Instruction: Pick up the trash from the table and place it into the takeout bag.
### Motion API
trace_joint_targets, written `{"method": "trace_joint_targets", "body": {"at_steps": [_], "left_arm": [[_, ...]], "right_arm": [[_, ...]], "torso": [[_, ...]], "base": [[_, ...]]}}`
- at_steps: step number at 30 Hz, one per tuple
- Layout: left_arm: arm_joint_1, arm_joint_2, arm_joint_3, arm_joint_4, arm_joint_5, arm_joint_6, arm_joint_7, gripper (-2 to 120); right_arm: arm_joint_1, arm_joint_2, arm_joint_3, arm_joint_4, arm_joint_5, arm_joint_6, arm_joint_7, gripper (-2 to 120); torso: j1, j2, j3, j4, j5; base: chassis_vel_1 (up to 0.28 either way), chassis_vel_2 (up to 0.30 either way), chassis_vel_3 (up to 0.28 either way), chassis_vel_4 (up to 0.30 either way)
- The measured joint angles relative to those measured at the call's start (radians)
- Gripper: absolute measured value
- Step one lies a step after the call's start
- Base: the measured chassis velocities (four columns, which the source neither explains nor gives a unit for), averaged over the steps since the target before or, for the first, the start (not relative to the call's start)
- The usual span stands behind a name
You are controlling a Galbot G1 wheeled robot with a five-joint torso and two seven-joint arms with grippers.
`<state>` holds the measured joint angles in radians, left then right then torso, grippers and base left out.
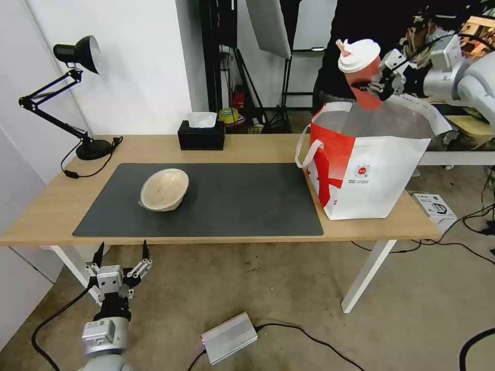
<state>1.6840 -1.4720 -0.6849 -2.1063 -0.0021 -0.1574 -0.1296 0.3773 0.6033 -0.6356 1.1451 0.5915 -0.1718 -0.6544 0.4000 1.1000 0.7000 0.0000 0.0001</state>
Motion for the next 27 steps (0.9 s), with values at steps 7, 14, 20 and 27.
{"method": "trace_joint_targets", "body": {"at_steps": [7,14,20,27], "left_arm": [[-0.01,-0.007,0.004,0.0,0.0,0.001,0.0,100],[-0.01,-0.008,0.004,0.007,-0.001,0.001,0.0,100],[-0.01,-0.005,0.003,0.009,-0.002,0.001,0.0,100],[-0.018,0.001,0.007,0.011,-0.004,0.003,0.0,100]], "right_arm": [[-0.017,0.0,0.0,-0.039,-0.029,0.027,-0.013,9],[-0.03,-0.003,0.001,-0.06,-0.053,0.047,-0.026,9],[-0.048,-0.002,0.003,-0.11,-0.095,0.081,-0.047,9],[-0.056,-0.007,0.006,-0.15,-0.106,0.116,-0.075,9]], "torso": [[0.0,0.0,0.0,0.0,-0.0001],[0.0,0.0,0.0,0.0,-0.0001],[0.0,0.0,0.0,0.0,0.0],[0.0,0.0,0.0,0.0,-0.0001]], "base": [[0.0,0.0,0.0,0.0],[0.0,0.0,0.0,0.0],[0.0,0.0,0.0,0.0],[0.0,0.0,0.0,0.0]]}}
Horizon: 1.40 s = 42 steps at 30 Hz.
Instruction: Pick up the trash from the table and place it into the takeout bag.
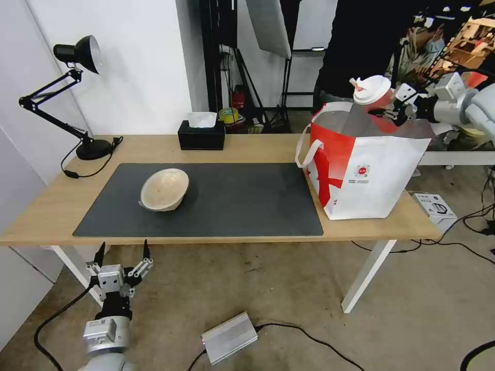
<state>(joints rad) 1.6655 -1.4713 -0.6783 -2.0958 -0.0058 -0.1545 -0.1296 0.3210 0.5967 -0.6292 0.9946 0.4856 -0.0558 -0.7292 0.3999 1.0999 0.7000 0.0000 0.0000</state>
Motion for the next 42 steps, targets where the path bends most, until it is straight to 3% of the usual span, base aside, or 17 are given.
{"method": "trace_joint_targets", "body": {"at_steps": [12,15,17,18,19,34,42], "left_arm": [[0.004,-0.001,0.0,0.004,0.0,0.0,0.0,100],[0.005,-0.003,0.0,0.004,0.0,-0.001,0.0,100],[0.005,-0.003,0.0,0.004,0.0,-0.001,0.0,100],[0.005,-0.004,0.0,0.004,0.0,-0.001,0.0,100],[0.006,-0.005,0.0,0.001,0.0,-0.001,0.0,100],[0.024,-0.008,-0.003,-0.027,0.002,-0.002,0.0,100],[0.028,-0.011,-0.004,-0.03,0.004,-0.002,0.0,100]], "right_arm": [[-0.013,-0.027,0.018,-0.008,-0.002,0.044,-0.061,9],[-0.016,-0.035,0.02,-0.003,0.002,0.055,-0.074,19],[-0.016,-0.035,0.021,-0.003,0.002,0.056,-0.074,19],[-0.017,-0.038,0.021,0.0,0.004,0.059,-0.078,24],[-0.017,-0.046,0.022,0.009,0.008,0.063,-0.088,43],[-0.009,-0.054,0.023,0.021,0.029,0.07,-0.106,97],[-0.007,-0.07,0.03,0.055,0.059,0.068,-0.104,100]], "torso": [[0.0,0.0,0.0,0.0,0.0],[0.0,0.0,0.0,0.0,0.0],[0.0,0.0,0.0,0.0,0.0],[0.0,0.0,0.0,0.0,0.0],[0.0,0.0,0.0,0.0001,0.0],[0.0,0.0,0.0,0.0,0.0],[0.0,0.0,0.0,0.0,0.0]], "base": [[0.0,0.0,0.0,0.0],[0.0,0.0,0.0,0.0],[0.0,0.0,0.0,0.0],[0.0,0.0,0.0,0.0],[0.0,0.0,0.0,0.0],[0.0,0.0,0.0,0.0],[0.0,0.0,0.0,0.0]]}}
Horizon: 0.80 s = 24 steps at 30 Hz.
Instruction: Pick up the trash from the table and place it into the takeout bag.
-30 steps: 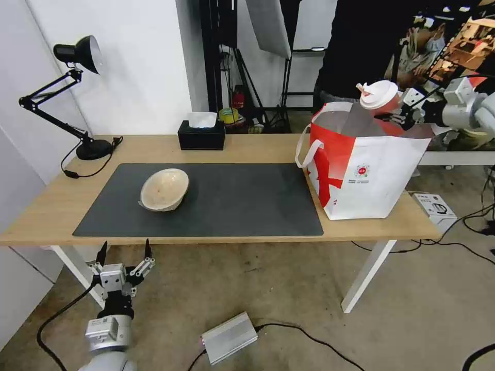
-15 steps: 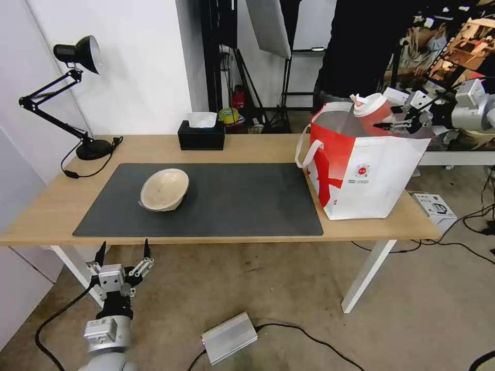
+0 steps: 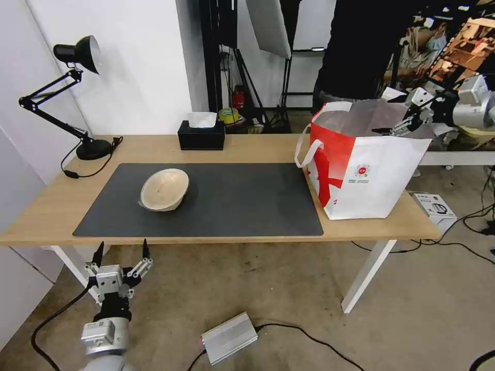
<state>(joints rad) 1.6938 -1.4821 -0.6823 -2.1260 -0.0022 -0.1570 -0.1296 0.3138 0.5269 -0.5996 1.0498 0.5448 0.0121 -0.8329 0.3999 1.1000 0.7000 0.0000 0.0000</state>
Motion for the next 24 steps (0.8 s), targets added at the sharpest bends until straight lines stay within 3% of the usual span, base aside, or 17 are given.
{"method": "trace_joint_targets", "body": {"at_steps": [7,9,10,13,14,16,21,22,24], "left_arm": [[0.001,0.0,0.002,-0.005,0.002,0.0,0.0,100],[0.001,0.0,0.002,-0.008,0.002,0.0,0.0,100],[0.001,0.0,0.002,-0.008,0.002,0.0,0.0,100],[0.001,0.001,0.001,-0.01,0.002,0.0,0.0,100],[0.001,0.001,0.001,-0.01,0.002,0.0,0.0,100],[0.003,-0.001,0.0,-0.011,0.003,0.0,0.0,100],[0.008,-0.002,-0.003,-0.011,0.003,0.0,-0.001,100],[0.008,-0.002,-0.003,-0.011,0.003,0.0,-0.001,100],[0.012,-0.003,-0.005,-0.012,0.003,0.0,-0.001,100]], "right_arm": [[-0.007,-0.021,0.027,0.092,0.087,-0.018,0.069,100],[-0.008,-0.024,0.039,0.175,0.195,-0.05,0.182,100],[-0.008,-0.024,0.039,0.175,0.195,-0.05,0.182,100],[-0.013,-0.021,0.05,0.29,0.307,-0.081,0.362,100],[-0.013,-0.021,0.05,0.29,0.307,-0.081,0.362,100],[-0.025,-0.016,0.06,0.379,0.377,-0.101,0.498,100],[-0.054,-0.009,0.089,0.5,0.43,-0.121,0.718,100],[-0.054,-0.009,0.089,0.5,0.43,-0.121,0.718,100],[-0.08,-0.019,0.123,0.574,0.444,-0.133,0.855,100]], "torso": [[0.0,0.0,0.0,-0.0002,0.0],[0.0,0.0,0.0,-0.0001,0.0],[0.0,0.0,0.0,-0.0001,0.0],[0.0,0.0,0.0,0.0001,-0.0003],[0.0,0.0,0.0,0.0001,-0.0003],[0.0,0.0,0.0,0.0001,-0.0003],[0.0,0.0,0.0,0.0003,-0.0003],[0.0,0.0,0.0,0.0003,-0.0003],[0.0,0.0,0.0,0.0002,-0.0003]], "base": [[0.0,0.0,0.0,0.0],[0.0,0.0,0.0,0.0],[0.0,0.0,0.0,0.0],[0.0,0.0,0.0,0.0],[0.0,0.0,0.0,0.0],[0.0,0.0,0.0,0.0],[0.0,0.0,0.0,0.0],[0.0,0.0,0.0,0.0],[0.0,0.0,0.0,0.0]]}}
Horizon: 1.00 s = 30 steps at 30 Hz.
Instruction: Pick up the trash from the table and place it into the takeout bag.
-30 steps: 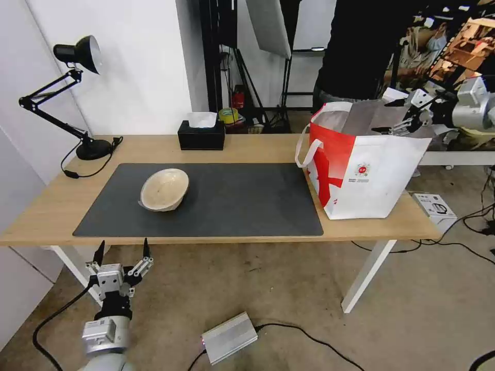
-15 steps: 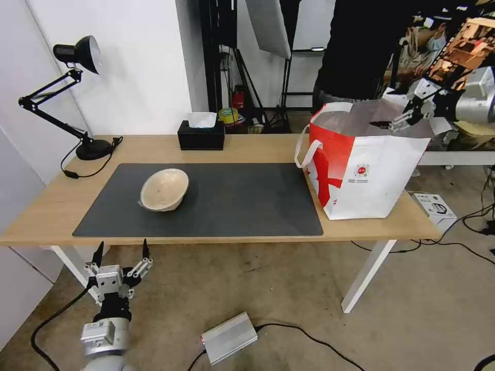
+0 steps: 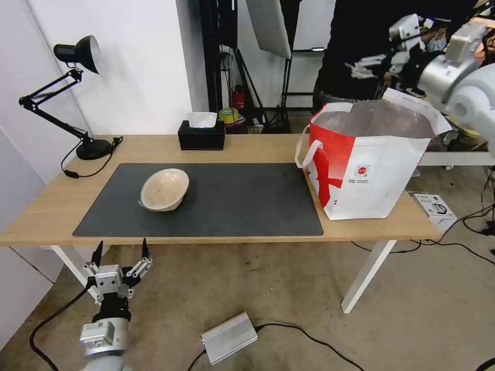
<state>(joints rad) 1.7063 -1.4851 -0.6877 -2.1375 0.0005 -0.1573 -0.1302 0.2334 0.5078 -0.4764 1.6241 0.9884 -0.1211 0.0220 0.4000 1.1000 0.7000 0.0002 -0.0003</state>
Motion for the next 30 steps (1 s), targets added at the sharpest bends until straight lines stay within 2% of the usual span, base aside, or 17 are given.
{"method": "trace_joint_targets", "body": {"at_steps": [1,2,6,7,10,15,17,18,19,22,23,27,28,30], "left_arm": [[0.001,-0.001,-0.001,0.0,0.0,0.0,0.0,100],[0.001,-0.001,-0.001,0.0,0.0,0.0,0.0,100],[0.004,-0.004,-0.001,0.002,0.002,-0.001,0.0,100],[0.004,-0.004,-0.001,0.002,0.002,-0.001,0.0,100],[0.003,-0.008,0.0,0.011,0.005,-0.001,0.0,100],[0.0,-0.013,0.002,0.024,0.01,-0.005,0.0,100],[-0.001,-0.019,0.004,0.038,0.024,-0.019,0.0,100],[-0.001,-0.019,0.004,0.038,0.024,-0.019,0.0,100],[-0.001,-0.022,0.004,0.042,0.03,-0.023,0.0,100],[0.006,-0.031,0.002,0.044,0.036,-0.029,0.0,100],[0.006,-0.031,0.002,0.044,0.036,-0.029,0.0,100],[0.01,-0.039,0.0,0.042,0.041,-0.032,0.0,100],[0.01,-0.039,0.0,0.042,0.041,-0.032,0.0,100],[0.011,-0.041,0.001,0.039,0.042,-0.032,0.0,100]], "right_arm": [[-0.019,-0.008,0.022,0.03,0.001,-0.008,0.044,100],[-0.019,-0.008,0.022,0.03,0.001,-0.008,0.044,100],[-0.165,-0.067,0.149,0.164,-0.008,-0.048,0.195,100],[-0.165,-0.067,0.149,0.164,-0.008,-0.048,0.195,100],[-0.298,-0.123,0.241,0.252,-0.047,-0.061,0.297,100],[-0.407,-0.162,0.313,0.303,-0.076,-0.069,0.386,100],[-0.567,-0.169,0.455,0.343,-0.102,-0.081,0.428,100],[-0.567,-0.169,0.455,0.343,-0.102,-0.081,0.428,100],[-0.647,-0.163,0.531,0.367,-0.114,-0.084,0.443,99],[-0.833,-0.122,0.666,0.432,-0.134,-0.095,0.483,98],[-0.833,-0.122,0.666,0.432,-0.134,-0.095,0.483,98],[-1.026,-0.046,0.76,0.512,-0.185,-0.105,0.514,98],[-1.026,-0.046,0.76,0.512,-0.185,-0.105,0.514,98],[-1.117,0.007,0.798,0.557,-0.22,-0.106,0.53,98]], "torso": [[0.0,0.0,0.0,-0.0001,-0.0001],[0.0,0.0,0.0,-0.0001,-0.0001],[0.0,0.0,0.0,-0.0003,0.0003],[0.0,0.0,0.0,-0.0003,0.0003],[0.0,0.0,0.0,-0.0005,0.0004],[0.0,0.0,0.0,-0.0003,0.0],[0.0,0.0,0.0,-0.0003,0.0007],[0.0,0.0,0.0,-0.0003,0.0007],[0.0,0.0,0.0,-0.0004,0.0004],[0.0,0.0,0.0,-0.0003,0.0003],[0.0,0.0,0.0,-0.0003,0.0003],[0.0,0.0,0.0,-0.0001,0.0001],[0.0,0.0,0.0,-0.0001,0.0001],[0.0,0.0,0.0,-0.0002,0.0002]], "base": [[0.0,0.0,0.0,0.0],[0.0,0.0,0.0,0.0],[0.0,0.0,0.0,0.0],[0.0,0.0,0.0,0.0],[0.0,0.0,0.0,0.0],[0.0,0.0,0.0,0.0],[0.0,0.0,0.0,0.0],[0.0,0.0,0.0,0.0],[0.0,0.0,0.0,0.0],[0.0,0.0,0.0,0.0],[0.0,0.0,0.0,0.0],[0.0,0.0,0.0,0.0],[0.0,0.0,0.0,0.0],[0.0,0.0,0.0,0.0]]}}
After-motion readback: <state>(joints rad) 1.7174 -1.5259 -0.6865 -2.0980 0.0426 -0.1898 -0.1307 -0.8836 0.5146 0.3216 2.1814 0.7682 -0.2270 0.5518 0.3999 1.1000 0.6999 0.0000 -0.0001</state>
